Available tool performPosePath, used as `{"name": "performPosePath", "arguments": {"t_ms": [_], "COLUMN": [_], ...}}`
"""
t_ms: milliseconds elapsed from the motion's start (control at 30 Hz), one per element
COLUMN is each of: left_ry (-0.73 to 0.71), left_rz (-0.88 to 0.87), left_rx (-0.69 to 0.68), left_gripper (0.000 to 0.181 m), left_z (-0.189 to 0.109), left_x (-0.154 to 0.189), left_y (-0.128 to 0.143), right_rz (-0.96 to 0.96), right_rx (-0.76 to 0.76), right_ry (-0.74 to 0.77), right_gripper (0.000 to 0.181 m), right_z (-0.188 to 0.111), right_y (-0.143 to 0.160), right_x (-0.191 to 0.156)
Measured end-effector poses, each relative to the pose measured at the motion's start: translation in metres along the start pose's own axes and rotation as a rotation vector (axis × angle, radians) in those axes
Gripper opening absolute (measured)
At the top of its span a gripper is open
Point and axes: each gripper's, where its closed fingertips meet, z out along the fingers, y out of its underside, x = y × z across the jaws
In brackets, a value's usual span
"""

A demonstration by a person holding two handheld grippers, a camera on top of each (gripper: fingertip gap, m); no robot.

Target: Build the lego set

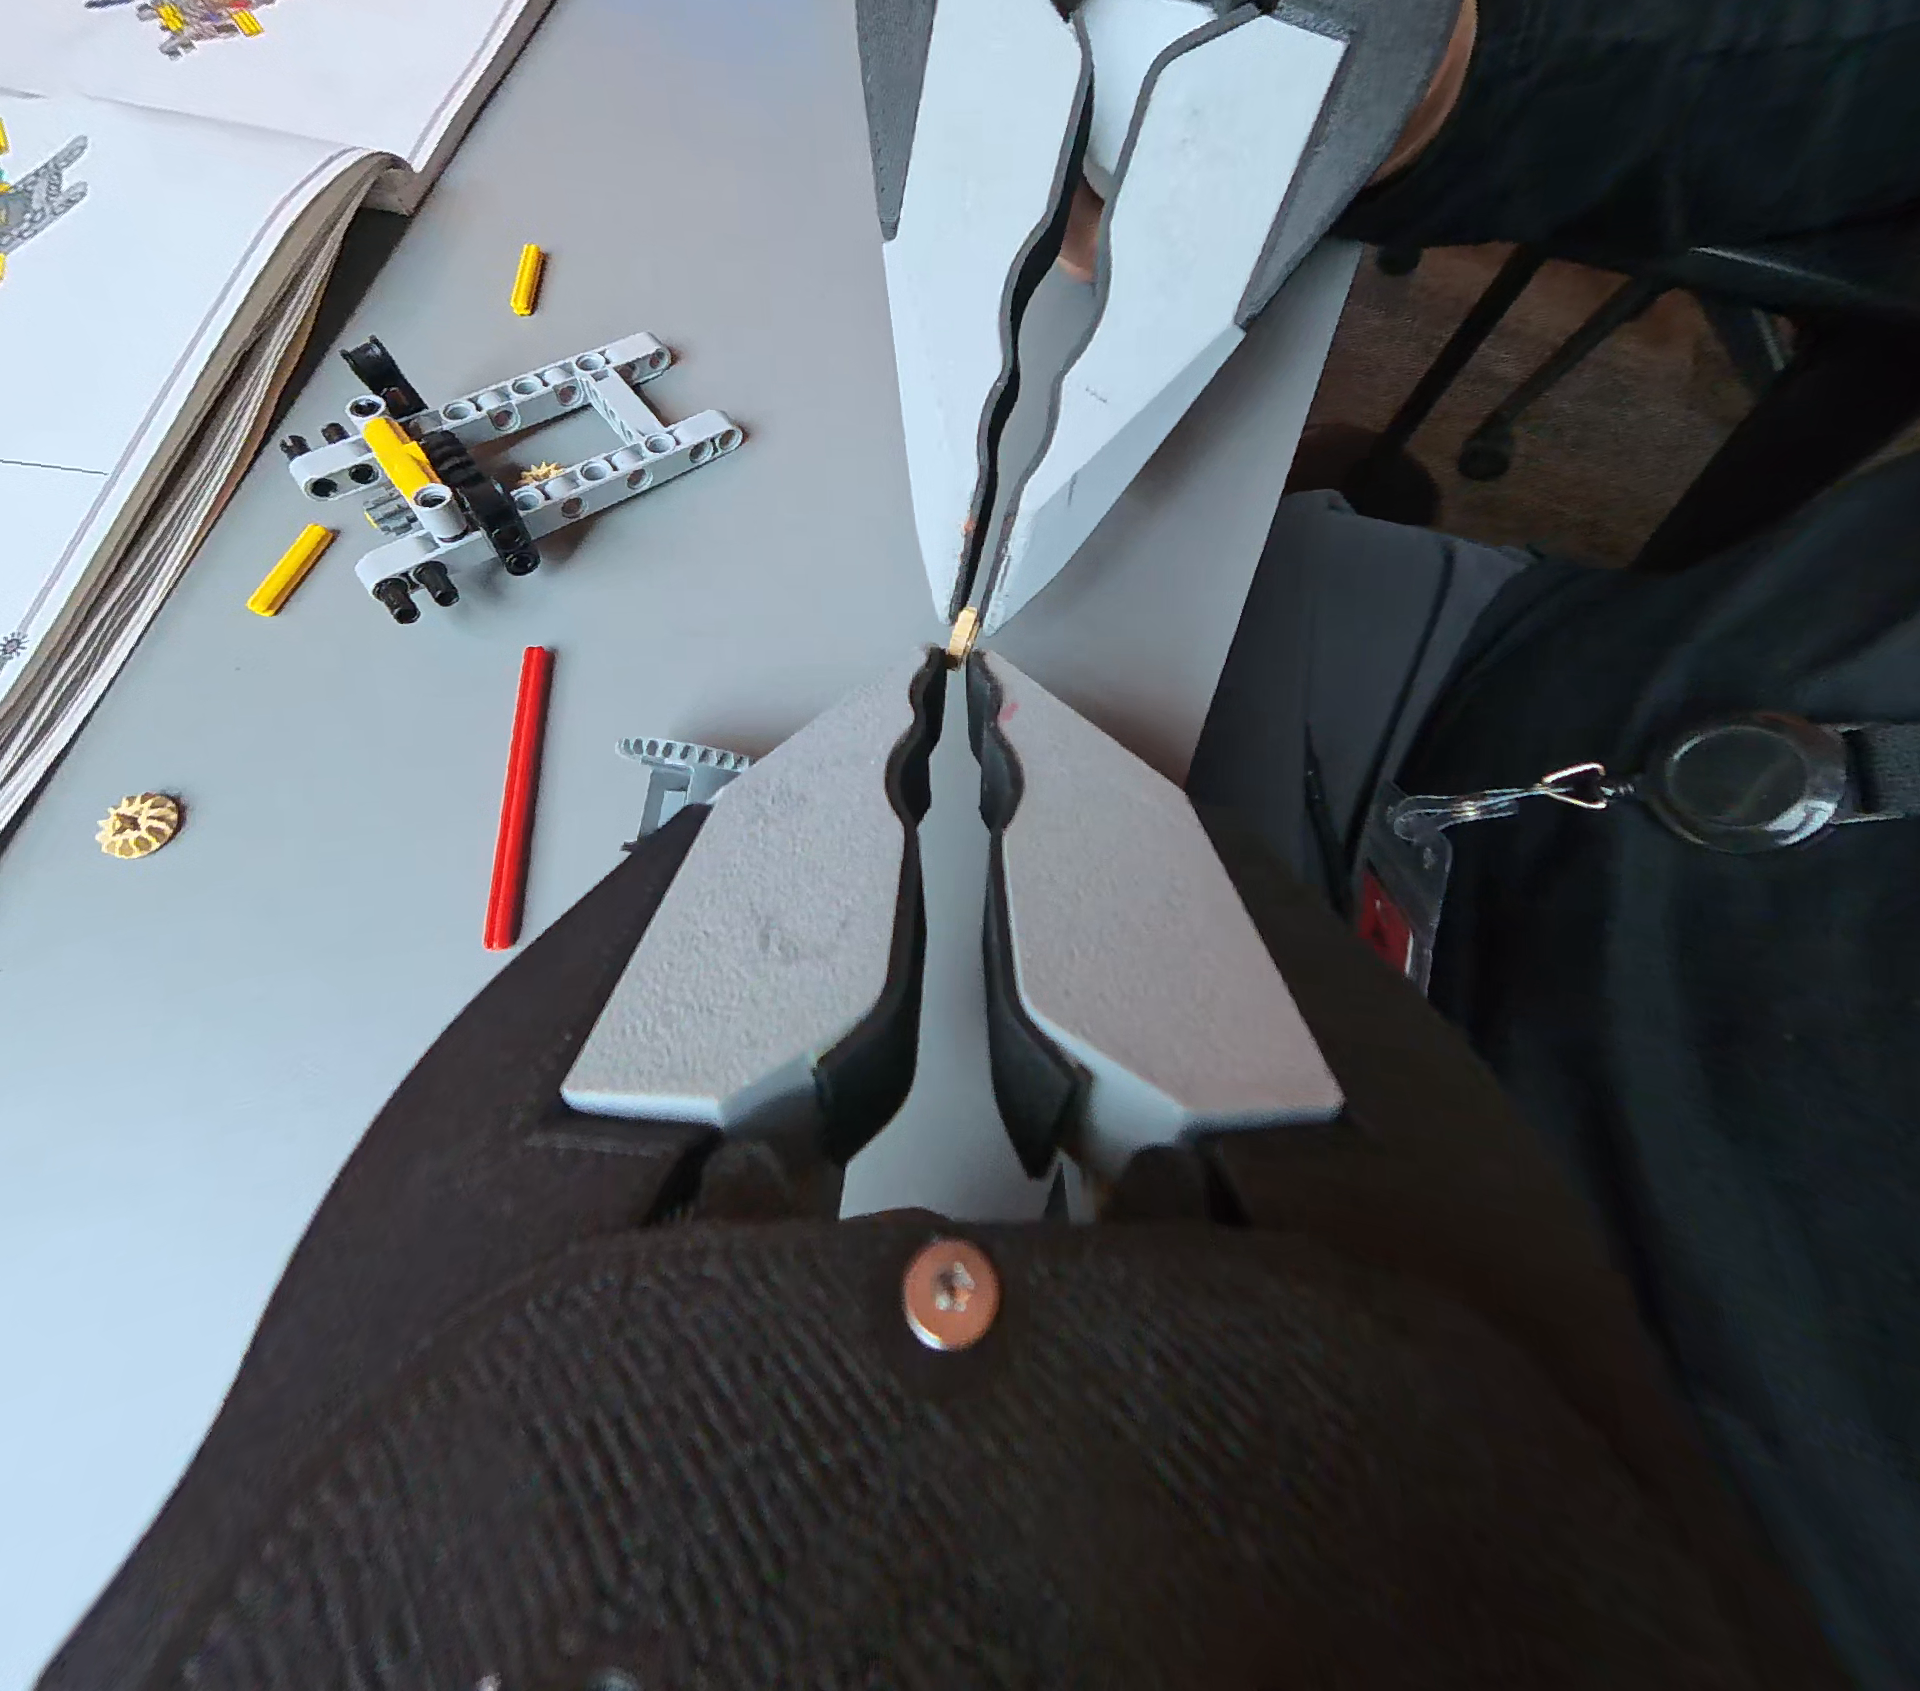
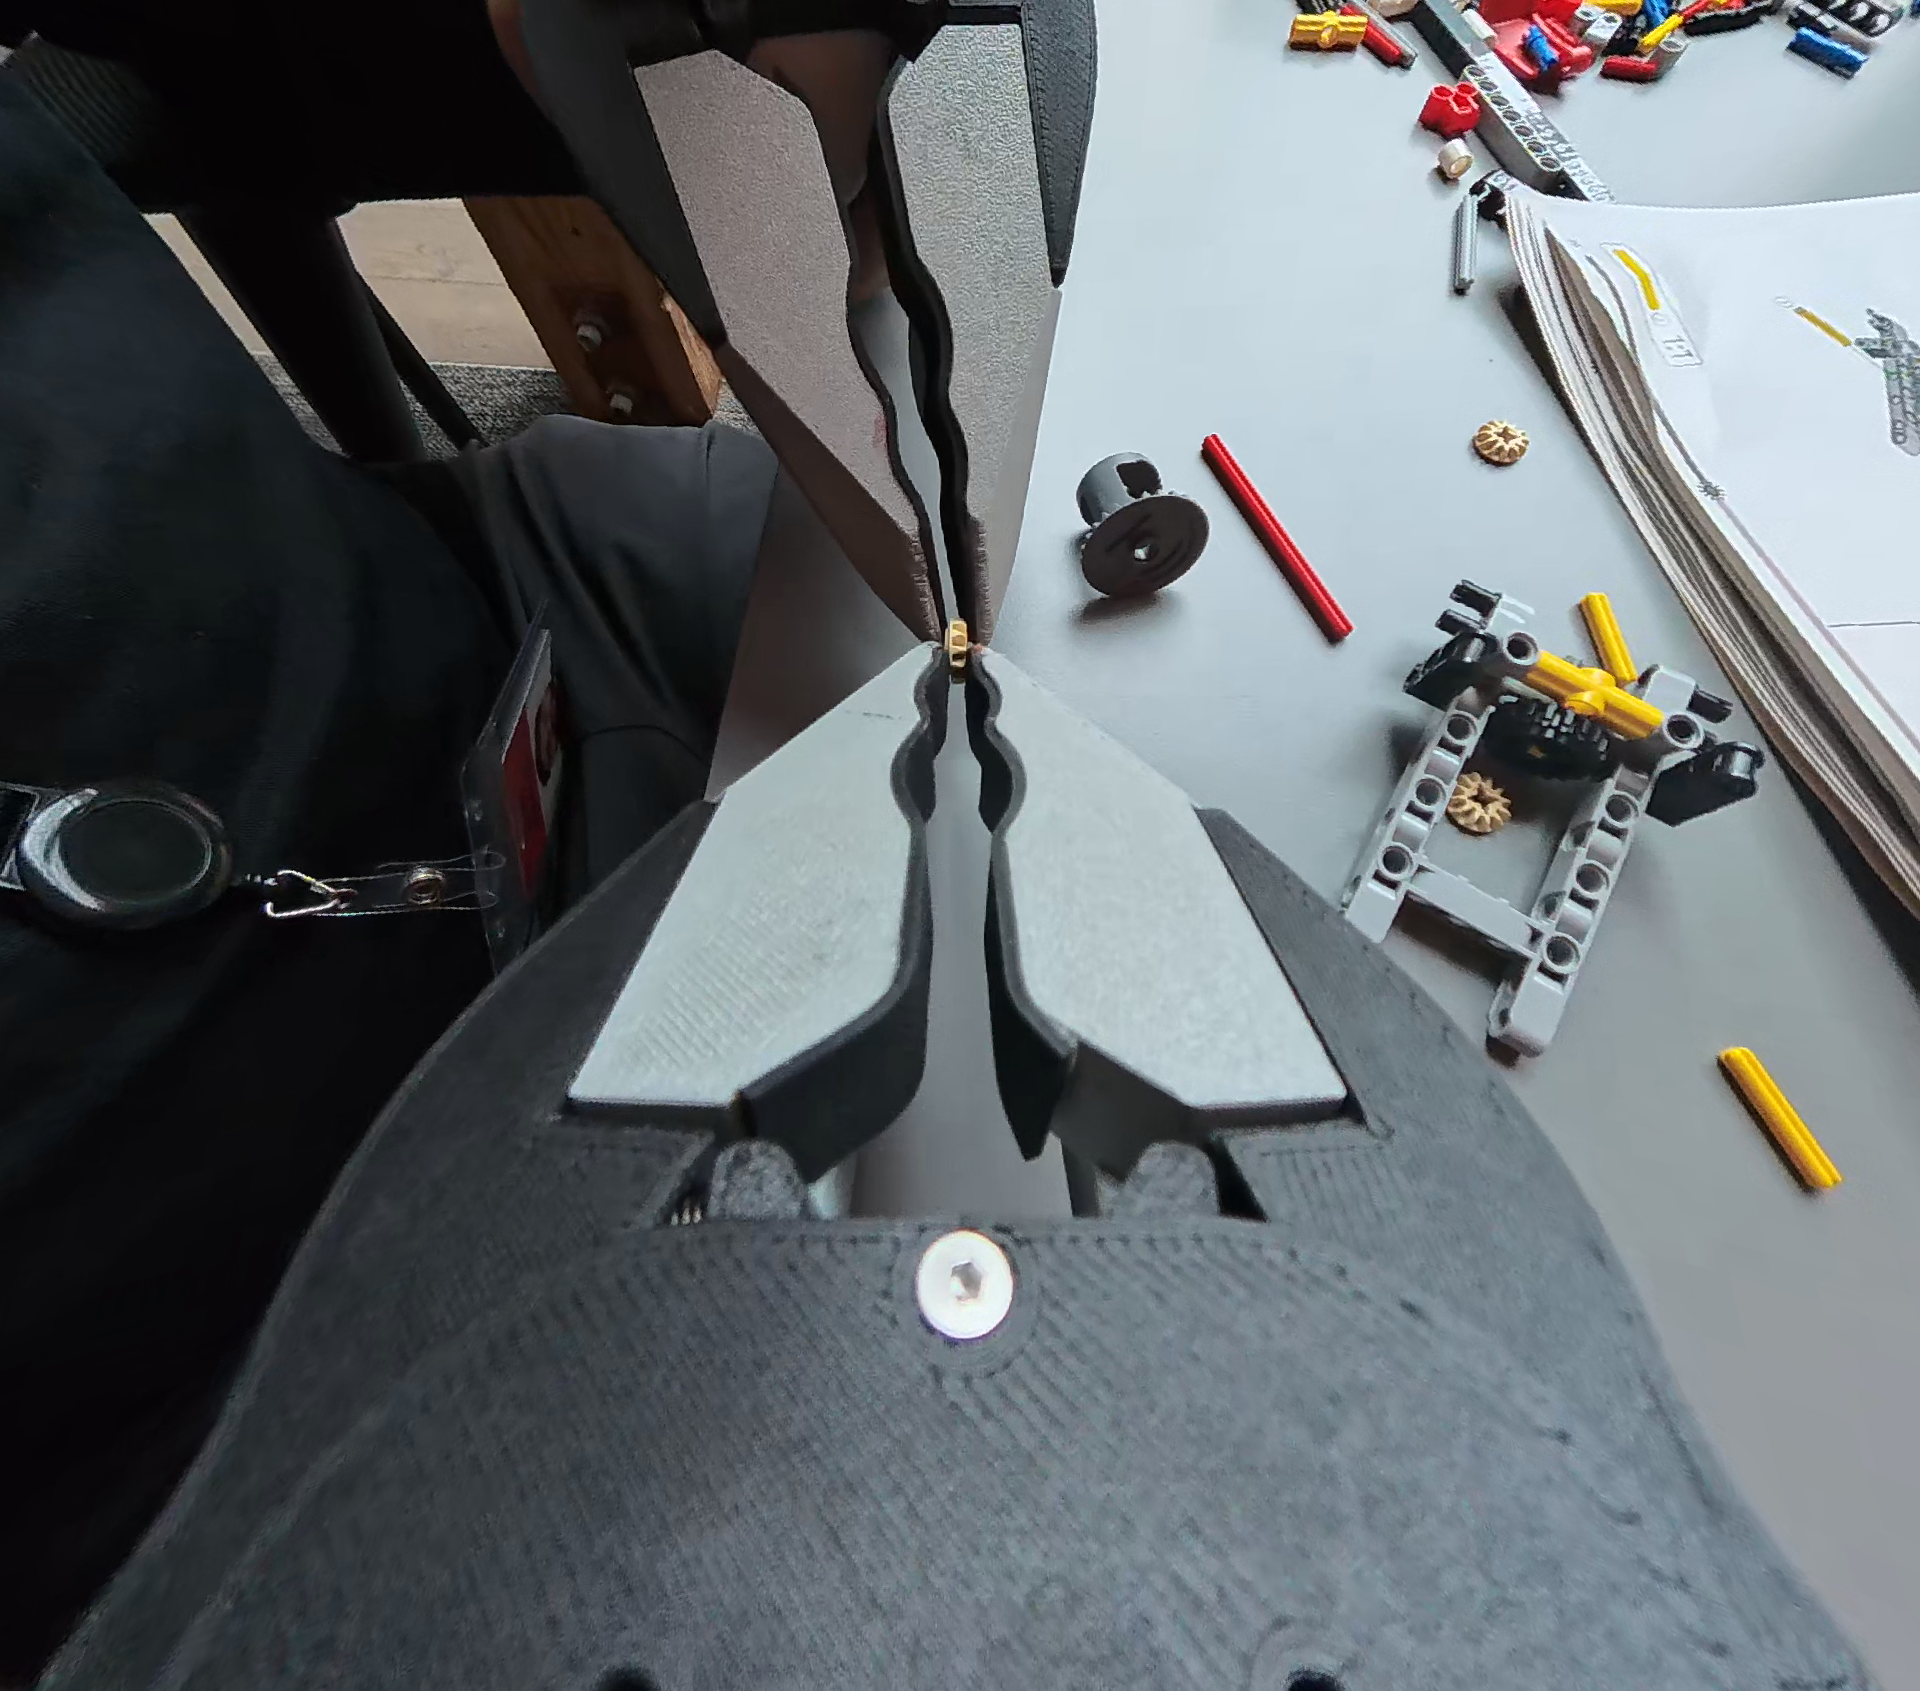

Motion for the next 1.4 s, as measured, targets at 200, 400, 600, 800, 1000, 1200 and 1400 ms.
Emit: {"name": "performPosePath", "arguments": {"t_ms": [200,400,600,800,1000,1200,1400], "left_ry": [-0.006,-0.038,-0.056,-0.126,-0.225,-0.322,-0.341], "left_rz": [-0.01,0.019,0.027,0.05,-0.013,-0.058,0.041], "left_rx": [-0.004,-0.044,-0.053,0.004,0.088,0.229,0.27], "left_gripper": [0.001,0.006,0.02,0.027,0.03,0.03,0.028], "left_z": [0.001,0.004,0.002,-0.025,-0.066,-0.095,-0.099], "left_x": [-0.001,-0.002,-0.004,-0.022,-0.063,-0.1,-0.103], "left_y": [0.001,0.006,0.009,0.007,0.011,0.012,0.006], "right_rz": [-0.014,-0.018,-0.007,-0.012,-0.027,-0.025,0.019], "right_rx": [0.001,0.023,0.055,0.051,0.026,-0.002,0.029], "right_ry": [0.012,0.022,0.041,0.097,0.156,0.218,0.237], "right_gripper": [0.0,0.0,0.0,0.0,0.0,0.0,0.0], "right_z": [0.0,-0.002,-0.005,-0.009,-0.013,-0.021,-0.026], "right_y": [0.0,-0.003,-0.006,-0.004,0.002,0.012,0.009], "right_x": [0.0,0.001,0.005,0.015,0.027,0.043,0.055]}}
